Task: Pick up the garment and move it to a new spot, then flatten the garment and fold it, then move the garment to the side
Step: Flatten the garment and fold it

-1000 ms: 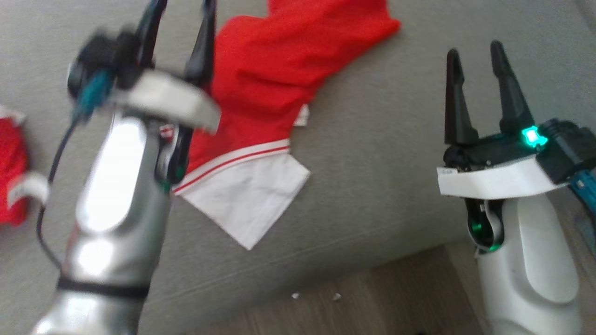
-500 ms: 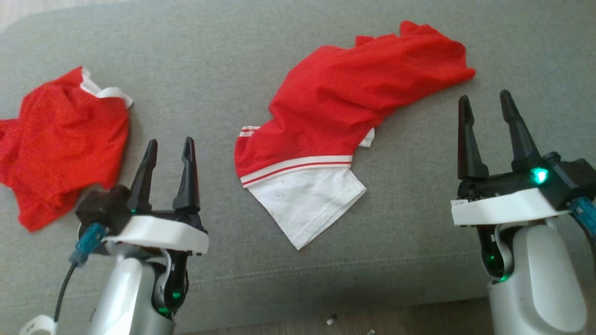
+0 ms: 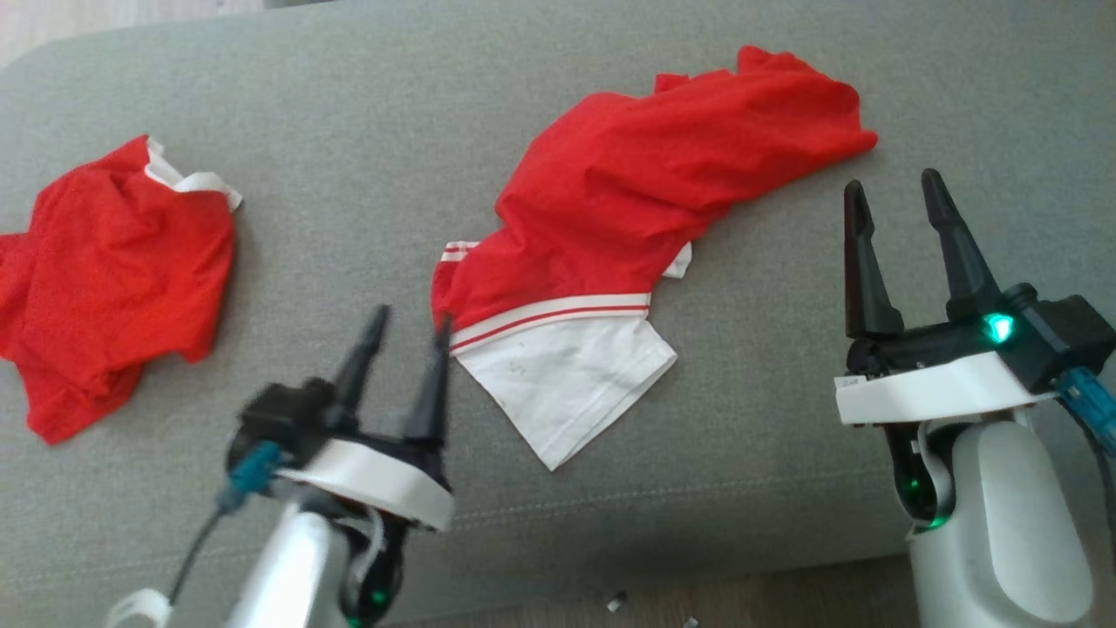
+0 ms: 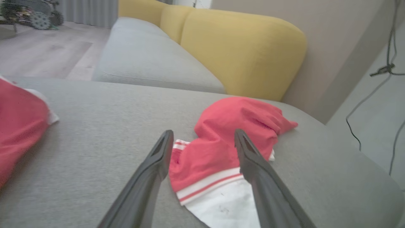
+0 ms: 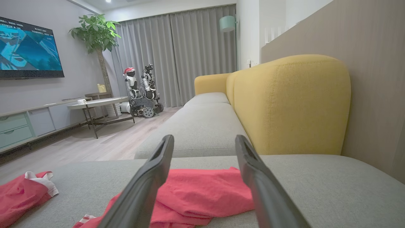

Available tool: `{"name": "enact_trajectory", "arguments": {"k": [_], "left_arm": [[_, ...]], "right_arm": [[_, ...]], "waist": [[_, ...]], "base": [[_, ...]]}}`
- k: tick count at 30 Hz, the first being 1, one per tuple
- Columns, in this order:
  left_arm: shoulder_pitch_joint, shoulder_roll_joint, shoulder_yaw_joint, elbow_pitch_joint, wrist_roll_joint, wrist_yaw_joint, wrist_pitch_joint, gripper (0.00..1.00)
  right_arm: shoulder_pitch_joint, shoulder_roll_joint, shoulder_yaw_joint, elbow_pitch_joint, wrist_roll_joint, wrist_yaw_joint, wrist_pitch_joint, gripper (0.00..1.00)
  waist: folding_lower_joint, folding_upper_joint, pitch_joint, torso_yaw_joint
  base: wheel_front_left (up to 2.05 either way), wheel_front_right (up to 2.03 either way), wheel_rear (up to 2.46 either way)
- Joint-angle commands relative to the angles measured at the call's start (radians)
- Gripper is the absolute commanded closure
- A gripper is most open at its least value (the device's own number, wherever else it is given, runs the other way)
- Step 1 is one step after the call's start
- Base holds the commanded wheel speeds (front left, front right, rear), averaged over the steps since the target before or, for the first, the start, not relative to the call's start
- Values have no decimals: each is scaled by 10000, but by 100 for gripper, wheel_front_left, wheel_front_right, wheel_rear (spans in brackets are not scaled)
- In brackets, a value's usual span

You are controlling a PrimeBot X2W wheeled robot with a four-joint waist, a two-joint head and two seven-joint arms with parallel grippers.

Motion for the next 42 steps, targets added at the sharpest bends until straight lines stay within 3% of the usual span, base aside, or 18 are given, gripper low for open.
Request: {"name": "enact_trajectory", "arguments": {"k": [1, 11, 15, 21, 30, 31, 32, 33, 38, 42], "left_arm": [[-232, 44, 38, -228, 257, -104, -56, 0], [-761, 578, -2525, 527, 1037, -434, -57, 0], [-1449, 910, -3665, 1624, 1576, -439, -51, 0], [-2247, 864, -4300, 3184, 2432, -227, 1, 0], [-2887, 635, -4614, 4742, 2851, 224, 29, 0], [-2945, 603, -4648, 4906, 2854, 222, 30, 14], [-3001, 572, -4684, 5047, 2855, 213, 27, 78], [-3054, 544, -4710, 5156, 2845, 201, 21, 100], [-3293, 512, -4641, 5156, 2749, 320, -35, 100], [-3365, 718, -4335, 3839, 2620, 565, -51, 100]], "right_arm": [[-143, 9, 268, -358, 100, 73, -34, 0], [-371, 9, 324, -273, 178, 73, -174, 0], [-496, 9, 299, -233, 153, 73, -215, 0], [-603, 9, 238, -217, 148, 73, -266, 0], [-665, 9, 184, -201, 150, 73, -326, 0], [-659, 9, 168, -196, 143, 73, -333, 0], [-651, 9, 154, -187, 134, 73, -341, 0], [-646, 9, 143, -178, 126, 73, -346, 0], [-643, 9, 110, -114, 134, 73, -361, 0], [-617, 9, 88, -22, 176, 73, -390, 0]], "waist": [[1, 0, 78, -50], [1, 0, 502, -421], [1, 0, 749, -696], [1, 0, 979, -960], [1, 0, 1155, -1062], [1, 0, 1161, -1053], [1, 0, 1162, -1040], [1, 0, 1164, -1026], [1, 0, 1032, -900], [1, 0, 784, -802]], "base": [[0, 0, 0], [0, 0, 0], [0, 0, 0], [0, 0, 0], [0, 0, 0], [0, 0, 0], [0, 0, 0], [0, 0, 0], [0, 0, 0], [0, 0, 0]]}}
